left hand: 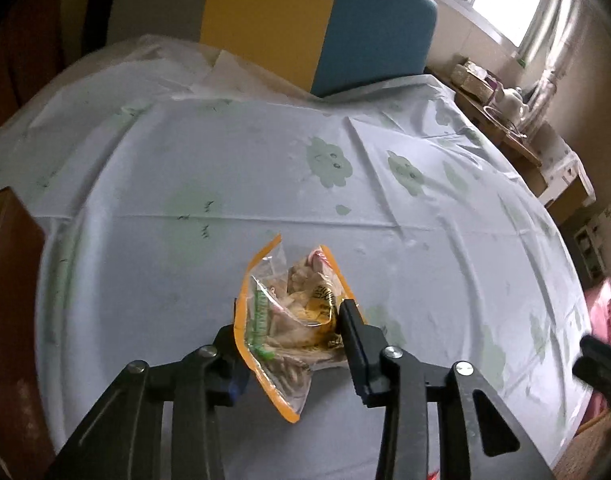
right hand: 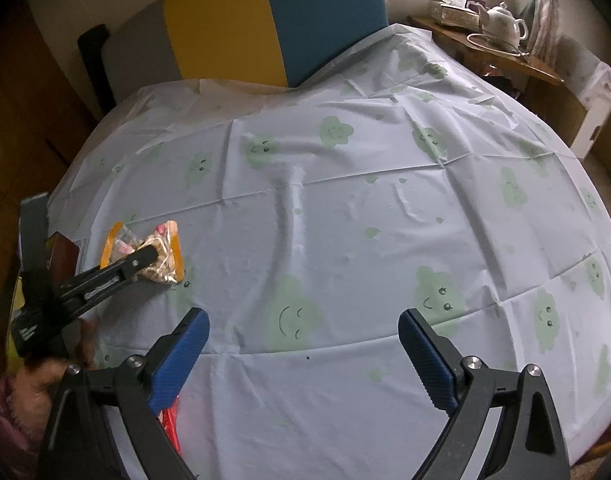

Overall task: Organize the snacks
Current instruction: 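Lift the nut bag with the left gripper while the right grasps the red wafer packet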

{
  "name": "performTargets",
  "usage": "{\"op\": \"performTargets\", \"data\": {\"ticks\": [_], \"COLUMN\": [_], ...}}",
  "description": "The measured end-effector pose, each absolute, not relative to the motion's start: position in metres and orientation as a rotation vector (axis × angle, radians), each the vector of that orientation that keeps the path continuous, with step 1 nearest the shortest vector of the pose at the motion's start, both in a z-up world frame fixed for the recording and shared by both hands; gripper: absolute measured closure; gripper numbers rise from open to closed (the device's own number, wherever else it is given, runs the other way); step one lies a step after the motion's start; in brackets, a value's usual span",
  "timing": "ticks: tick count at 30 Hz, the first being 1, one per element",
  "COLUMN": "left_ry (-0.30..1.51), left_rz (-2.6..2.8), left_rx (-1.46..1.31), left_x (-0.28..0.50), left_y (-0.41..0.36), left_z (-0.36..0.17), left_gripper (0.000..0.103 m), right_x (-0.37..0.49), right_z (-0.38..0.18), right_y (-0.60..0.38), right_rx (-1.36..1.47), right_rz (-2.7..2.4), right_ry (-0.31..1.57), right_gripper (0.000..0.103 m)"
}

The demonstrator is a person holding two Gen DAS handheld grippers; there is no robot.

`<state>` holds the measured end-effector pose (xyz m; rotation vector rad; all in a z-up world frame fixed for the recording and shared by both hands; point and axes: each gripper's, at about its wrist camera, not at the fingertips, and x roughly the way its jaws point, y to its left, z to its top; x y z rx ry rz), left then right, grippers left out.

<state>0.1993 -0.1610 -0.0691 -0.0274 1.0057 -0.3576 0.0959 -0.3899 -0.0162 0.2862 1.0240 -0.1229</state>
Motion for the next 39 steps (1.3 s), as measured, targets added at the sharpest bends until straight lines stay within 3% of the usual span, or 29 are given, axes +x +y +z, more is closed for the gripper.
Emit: {"op": "performTargets", "data": {"ticks": [11,17,19,23,36,37,38,39], "left_ry": [0.886,0.825,0.81,0.81,0.801,0.799,0.797,0.796], "left_rz": [-0.349,-0.348,-0.357,-0.374,-0.382,-0.382,-0.382,-0.383], "left_rx": [0.079,0.031,0.025,-0.002,-0.056,-0.054,-0.052,-0.052], "left_x": [0.095,0.075,0.075,0.075,0.066,0.066,0.065,0.065], "left_y": [-0.131,-0.116,-0.114,-0.109,-0.093,-0.093,-0.093,-0.093], "left_z": [-0.062,-0.075,-0.078,-0.079,-0.082,-0.082,-0.082,-0.082], "left_gripper": [0.063,0.06,0.06,0.059,0.059,0.059,0.059,0.059], "right_x": [0.099,0.1,0.098,0.088,0.064,0.065,0.066,0.066], "right_z": [-0.022,-0.033,-0.037,-0.037,-0.064,-0.068,-0.07,-0.074], "right_y": [-0.378,-0.35,-0.34,-0.314,-0.238,-0.234,-0.232,-0.228], "right_rx": [0.226,0.144,0.128,0.092,-0.056,-0.068,-0.087,-0.128], "right_rz": [-0.066,0.057,0.112,0.213,0.312,0.319,0.314,0.298], "right_ry": [1.051,1.105,1.126,1.155,1.233,1.237,1.236,1.234], "right_gripper": [0.007,0.007,0.01,0.034,0.036,0.038,0.057,0.067]}}
